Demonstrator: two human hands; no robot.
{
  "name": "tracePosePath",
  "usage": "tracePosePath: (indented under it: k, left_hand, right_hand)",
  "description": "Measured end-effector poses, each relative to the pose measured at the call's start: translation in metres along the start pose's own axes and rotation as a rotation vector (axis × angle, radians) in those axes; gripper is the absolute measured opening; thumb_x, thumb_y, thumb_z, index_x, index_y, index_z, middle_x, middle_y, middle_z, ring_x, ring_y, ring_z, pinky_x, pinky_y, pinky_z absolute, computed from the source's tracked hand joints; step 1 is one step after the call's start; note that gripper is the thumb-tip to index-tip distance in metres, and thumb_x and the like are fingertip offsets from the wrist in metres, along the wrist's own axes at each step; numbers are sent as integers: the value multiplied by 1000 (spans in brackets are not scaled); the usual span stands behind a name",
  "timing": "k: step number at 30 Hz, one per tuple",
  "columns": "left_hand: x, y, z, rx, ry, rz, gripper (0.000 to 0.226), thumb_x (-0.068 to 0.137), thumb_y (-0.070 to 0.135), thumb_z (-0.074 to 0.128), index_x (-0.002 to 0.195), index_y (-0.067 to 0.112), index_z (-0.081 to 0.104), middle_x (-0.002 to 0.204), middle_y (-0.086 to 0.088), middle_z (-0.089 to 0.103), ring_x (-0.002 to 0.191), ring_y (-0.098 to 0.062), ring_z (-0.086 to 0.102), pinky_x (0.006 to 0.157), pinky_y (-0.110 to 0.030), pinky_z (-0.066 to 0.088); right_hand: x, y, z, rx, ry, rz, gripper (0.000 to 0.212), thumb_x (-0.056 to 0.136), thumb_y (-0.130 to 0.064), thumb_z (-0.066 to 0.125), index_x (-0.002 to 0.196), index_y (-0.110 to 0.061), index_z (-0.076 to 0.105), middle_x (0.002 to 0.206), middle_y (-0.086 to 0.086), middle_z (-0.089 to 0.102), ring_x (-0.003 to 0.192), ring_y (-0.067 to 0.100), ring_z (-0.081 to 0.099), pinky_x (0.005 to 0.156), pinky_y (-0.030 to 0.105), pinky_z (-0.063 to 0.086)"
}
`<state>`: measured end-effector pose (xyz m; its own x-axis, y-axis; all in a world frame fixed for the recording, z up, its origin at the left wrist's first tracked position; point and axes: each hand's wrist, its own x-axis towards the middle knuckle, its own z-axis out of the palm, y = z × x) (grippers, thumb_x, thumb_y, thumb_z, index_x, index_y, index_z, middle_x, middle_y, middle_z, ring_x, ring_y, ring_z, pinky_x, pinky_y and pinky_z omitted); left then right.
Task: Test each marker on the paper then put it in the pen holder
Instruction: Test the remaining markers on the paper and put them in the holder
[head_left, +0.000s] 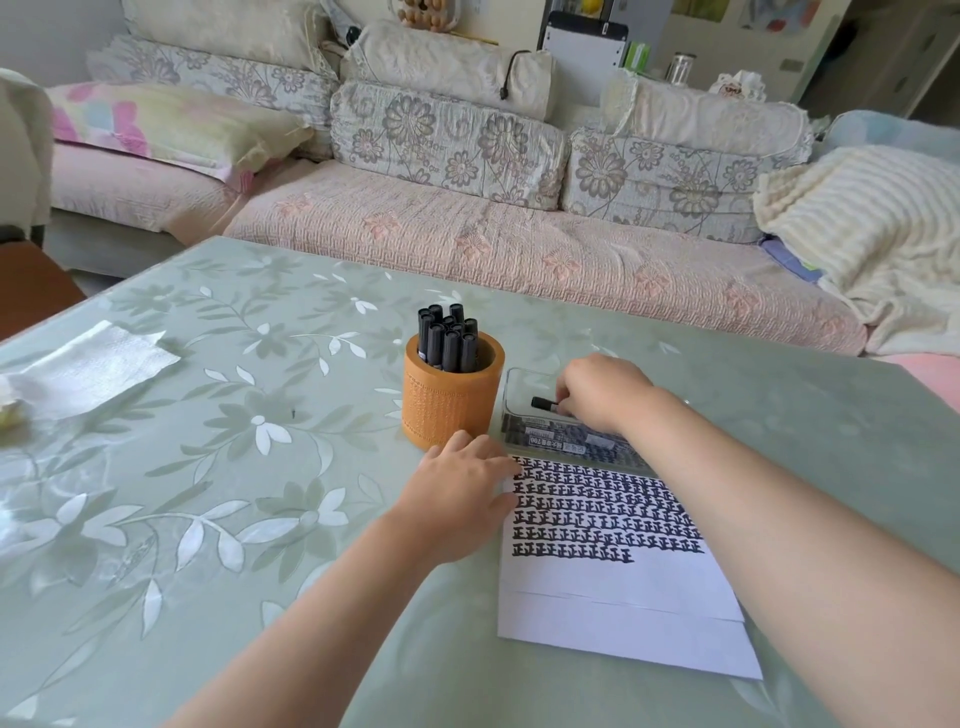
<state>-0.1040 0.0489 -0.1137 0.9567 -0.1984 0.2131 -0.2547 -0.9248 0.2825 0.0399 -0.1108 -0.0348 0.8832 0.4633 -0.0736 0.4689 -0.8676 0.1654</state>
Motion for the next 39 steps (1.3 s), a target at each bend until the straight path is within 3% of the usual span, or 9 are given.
tracePosePath:
  k: [5,11,16,22,25,29,33,36,39]
  left_hand:
    - [-1,0,-4,-69,18,-24,29,97,39,45,123,33,58,123,10,55,111,-16,41,95,-33,39]
    - [-4,3,-10,-137,37,-67,29,97,36,49,123,31,59,120,7,57,111,-17,46,93,-35,43]
    - [-5,7,-16,-211,88,-116,32,97,32,51,127,29,59,118,6,59,113,-16,51,90,-33,46]
    - [-8,17,-16,-264,185,-46,39,92,29,58,131,28,54,111,12,58,103,-10,55,83,-27,48]
    - [-11,24,-17,-265,214,14,32,90,30,62,122,33,60,98,18,55,94,-6,52,76,-27,48]
    - [-13,28,-21,-230,273,65,18,88,25,67,105,30,69,81,22,50,80,-5,49,65,-26,46]
    - [-15,25,-26,-228,315,36,14,90,24,65,102,29,70,77,22,49,78,-6,49,61,-19,40]
    - [-14,24,-25,-237,325,16,13,92,27,63,102,28,69,81,18,54,78,-5,51,65,-28,48]
    - [-15,27,-23,-227,318,-5,11,91,28,62,101,30,68,82,19,57,80,-4,51,66,-32,50]
  right_hand:
    - [-24,-9,-10,109,195,-109,20,99,-31,53,108,-15,59,109,4,56,99,27,57,82,41,48]
    - [-68,-26,-21,146,361,-212,18,101,-29,43,115,-18,46,111,3,61,95,26,57,75,36,40]
    - [-100,-28,-10,290,268,-166,17,96,-25,47,113,-27,49,113,-8,56,82,14,50,70,31,38]
    - [-125,-14,25,579,130,-110,39,83,-3,55,108,-31,64,105,-5,56,99,14,55,90,34,47]
    - [-129,-14,30,654,161,-106,36,81,-5,63,106,-30,68,101,-5,60,96,13,57,87,29,46]
    - [-132,-14,29,769,214,-83,25,81,-16,71,100,-32,69,94,-16,63,86,-2,56,77,14,43]
    - [-131,-5,35,764,221,9,19,76,-31,76,91,-36,66,89,-17,65,88,2,61,82,26,50]
    - [-131,-1,36,856,239,69,18,73,-25,79,84,-32,66,82,-16,67,79,-2,61,75,19,48]
    - [-133,-2,30,1159,244,127,18,73,-15,83,81,-25,70,69,-13,69,60,-2,60,58,12,45]
